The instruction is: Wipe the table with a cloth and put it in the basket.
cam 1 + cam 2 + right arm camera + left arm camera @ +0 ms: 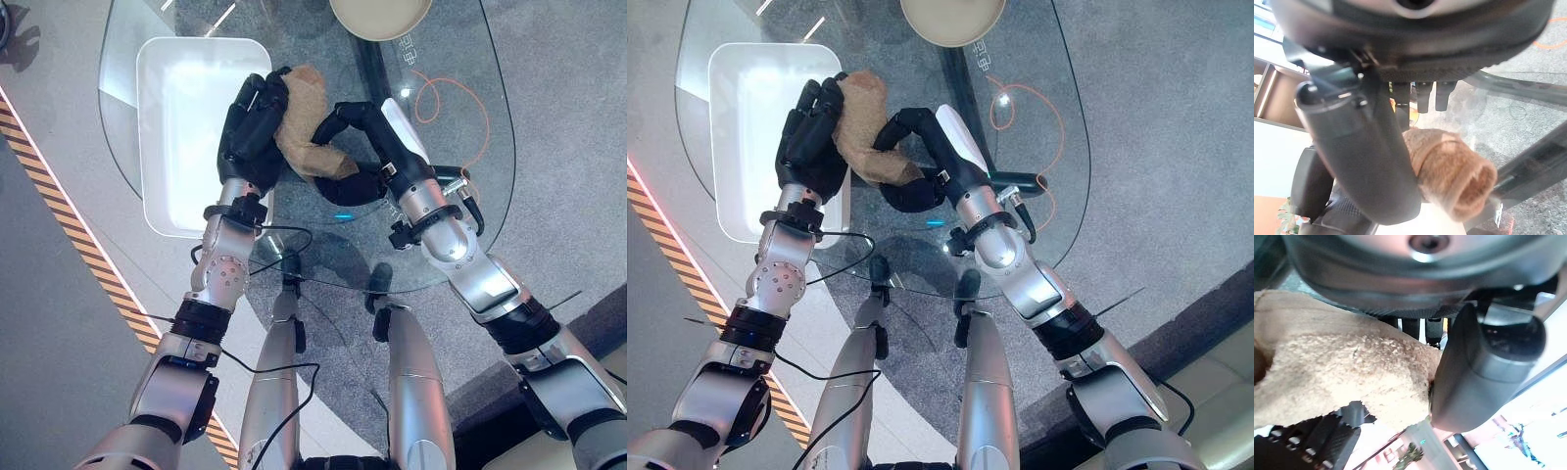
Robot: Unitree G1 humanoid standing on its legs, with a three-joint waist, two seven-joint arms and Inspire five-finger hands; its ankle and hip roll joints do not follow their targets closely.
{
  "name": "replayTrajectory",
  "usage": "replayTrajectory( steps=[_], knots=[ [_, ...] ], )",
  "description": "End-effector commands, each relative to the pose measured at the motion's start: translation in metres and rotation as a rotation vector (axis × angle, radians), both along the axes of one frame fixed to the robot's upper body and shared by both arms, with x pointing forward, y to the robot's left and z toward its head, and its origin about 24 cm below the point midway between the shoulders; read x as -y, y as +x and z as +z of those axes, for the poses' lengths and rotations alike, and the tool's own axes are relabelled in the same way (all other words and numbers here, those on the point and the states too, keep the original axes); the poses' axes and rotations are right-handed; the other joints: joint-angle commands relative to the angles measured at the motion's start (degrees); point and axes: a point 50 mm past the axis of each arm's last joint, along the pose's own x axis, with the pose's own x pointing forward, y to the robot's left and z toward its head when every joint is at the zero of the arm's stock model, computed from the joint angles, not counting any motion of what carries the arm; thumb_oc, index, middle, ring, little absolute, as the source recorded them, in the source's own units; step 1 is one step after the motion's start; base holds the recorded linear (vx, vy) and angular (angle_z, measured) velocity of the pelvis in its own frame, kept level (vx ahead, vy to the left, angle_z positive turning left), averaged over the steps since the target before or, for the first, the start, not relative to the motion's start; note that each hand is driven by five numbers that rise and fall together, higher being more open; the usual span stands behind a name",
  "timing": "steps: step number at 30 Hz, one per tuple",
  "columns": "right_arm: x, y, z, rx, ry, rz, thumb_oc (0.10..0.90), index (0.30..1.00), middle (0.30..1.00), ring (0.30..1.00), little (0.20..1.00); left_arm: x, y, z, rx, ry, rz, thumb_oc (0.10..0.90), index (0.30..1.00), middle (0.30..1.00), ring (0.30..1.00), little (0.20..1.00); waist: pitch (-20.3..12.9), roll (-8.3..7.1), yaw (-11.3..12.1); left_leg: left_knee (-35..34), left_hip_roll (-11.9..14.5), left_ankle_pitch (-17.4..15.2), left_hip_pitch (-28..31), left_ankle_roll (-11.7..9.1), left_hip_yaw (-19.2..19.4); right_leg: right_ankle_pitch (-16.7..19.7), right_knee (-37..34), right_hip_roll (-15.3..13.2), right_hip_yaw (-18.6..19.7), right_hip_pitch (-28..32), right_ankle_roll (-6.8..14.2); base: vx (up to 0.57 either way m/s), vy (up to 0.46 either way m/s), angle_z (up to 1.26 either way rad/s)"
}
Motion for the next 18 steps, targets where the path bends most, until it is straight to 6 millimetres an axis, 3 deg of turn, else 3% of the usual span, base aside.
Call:
replayTrajectory(
  steps=[1, 18],
  knots=[
    [-0.012, -0.019, 0.066, 0.293, 0.112, 0.084, 0.800, 0.900, 0.900, 0.900, 0.900, 0.009, -0.022, 0.073, 0.352, -0.098, -0.010, 0.100, 0.300, 0.300, 0.300, 0.200, -1.52, -1.26, 0.86, 6.04, -3.81, -10.20, 1.52, 1.82, 2.59, 5.03, -10.88, 3.20, 1.12, 3.51, 3.19, 0.00, 0.000, 0.00],
    [-0.012, -0.018, 0.069, 0.306, 0.126, 0.075, 0.800, 0.900, 0.900, 0.900, 0.900, -0.013, -0.028, 0.080, 0.363, -0.238, 0.229, 0.100, 0.300, 0.300, 0.300, 0.200, -1.52, -1.48, 1.30, 5.84, -4.14, -10.06, 1.63, 1.59, 2.07, 4.84, -11.22, 3.06, 0.72, 3.92, 3.04, 0.00, -0.002, 0.00]
  ],
)
